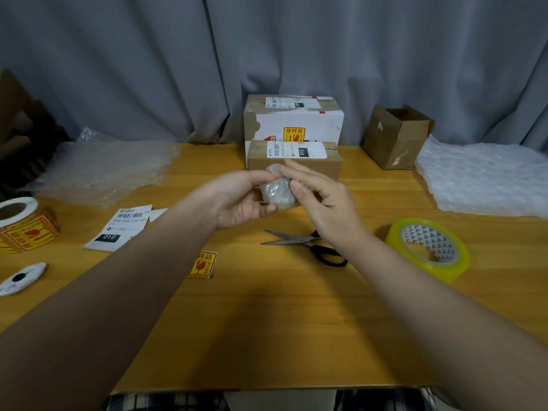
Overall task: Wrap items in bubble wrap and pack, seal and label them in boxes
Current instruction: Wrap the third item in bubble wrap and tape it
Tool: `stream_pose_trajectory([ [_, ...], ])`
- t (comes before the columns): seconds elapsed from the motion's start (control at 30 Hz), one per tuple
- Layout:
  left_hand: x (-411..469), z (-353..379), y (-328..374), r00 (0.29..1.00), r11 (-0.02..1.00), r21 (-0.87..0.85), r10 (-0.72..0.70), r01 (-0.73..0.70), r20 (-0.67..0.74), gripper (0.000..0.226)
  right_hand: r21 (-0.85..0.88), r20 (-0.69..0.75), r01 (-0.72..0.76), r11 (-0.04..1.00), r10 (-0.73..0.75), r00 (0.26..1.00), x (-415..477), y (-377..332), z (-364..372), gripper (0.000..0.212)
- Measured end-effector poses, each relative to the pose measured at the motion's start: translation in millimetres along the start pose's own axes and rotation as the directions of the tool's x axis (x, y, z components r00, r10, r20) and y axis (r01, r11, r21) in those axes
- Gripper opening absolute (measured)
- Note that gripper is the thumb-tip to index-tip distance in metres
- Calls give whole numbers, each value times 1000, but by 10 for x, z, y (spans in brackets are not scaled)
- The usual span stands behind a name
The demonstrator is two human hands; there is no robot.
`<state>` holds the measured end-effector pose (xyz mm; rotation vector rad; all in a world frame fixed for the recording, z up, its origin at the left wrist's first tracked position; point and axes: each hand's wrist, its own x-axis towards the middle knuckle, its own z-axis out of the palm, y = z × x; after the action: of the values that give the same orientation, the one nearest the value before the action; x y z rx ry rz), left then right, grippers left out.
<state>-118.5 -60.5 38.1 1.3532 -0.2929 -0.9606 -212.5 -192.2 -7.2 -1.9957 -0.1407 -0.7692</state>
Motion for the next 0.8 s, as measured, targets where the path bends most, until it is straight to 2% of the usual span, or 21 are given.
stream_pose_trajectory([
  [0.13, 8, -31, -11, 999, 999, -41, -21, 19, -50, 13, -185, 172, 73, 980, -41, 984, -26, 89, -44, 64],
  [0.2, 67, -12, -80, 993, 999, -27, -42, 40, -114, 14, -301, 190, 133, 944, -77, 979, -13, 163, -25, 62],
  [0.3, 139, 42, -159, 979, 999, 33, 3, 4, -205, 21, -470, 130, 219, 855, -179, 975, 20, 196, 7, 51],
  [0.33, 156, 47, -173, 972, 996, 90, 43, -23, -232, 22, -495, 116, 227, 839, -195, 974, 24, 187, 15, 50],
  [0.4, 180, 3, -194, 953, 944, 322, 153, -64, -260, 26, -504, 81, 199, 840, -184, 980, 15, 164, 14, 48],
  [0.47, 174, -67, -199, 947, 868, 482, 246, -121, -206, 30, -466, 42, 130, 875, -125, 991, -10, 145, -17, 45],
  [0.57, 112, -105, -240, 953, 839, 468, 304, -278, 22, 42, -381, 3, 3, 924, -2, 1000, -52, 132, -72, 36],
  [0.6, 85, -87, -257, 945, 797, 517, 316, -311, 82, 46, -370, -15, -42, 928, 39, 999, -69, 134, -79, 32],
  [0.67, 63, -30, -305, 914, 642, 665, 369, -383, 170, 51, -318, -36, -144, 937, 140, 990, -117, 130, -94, 25],
  [0.7, 69, -6, -331, 897, 582, 703, 397, -409, 193, 47, -263, -23, -200, 944, 201, 979, -143, 125, -109, 21],
  [0.8, 63, 84, -381, 881, 565, 700, 427, -436, 204, 27, -139, 63, -329, 934, 340, 938, -206, 70, -208, 18],
])
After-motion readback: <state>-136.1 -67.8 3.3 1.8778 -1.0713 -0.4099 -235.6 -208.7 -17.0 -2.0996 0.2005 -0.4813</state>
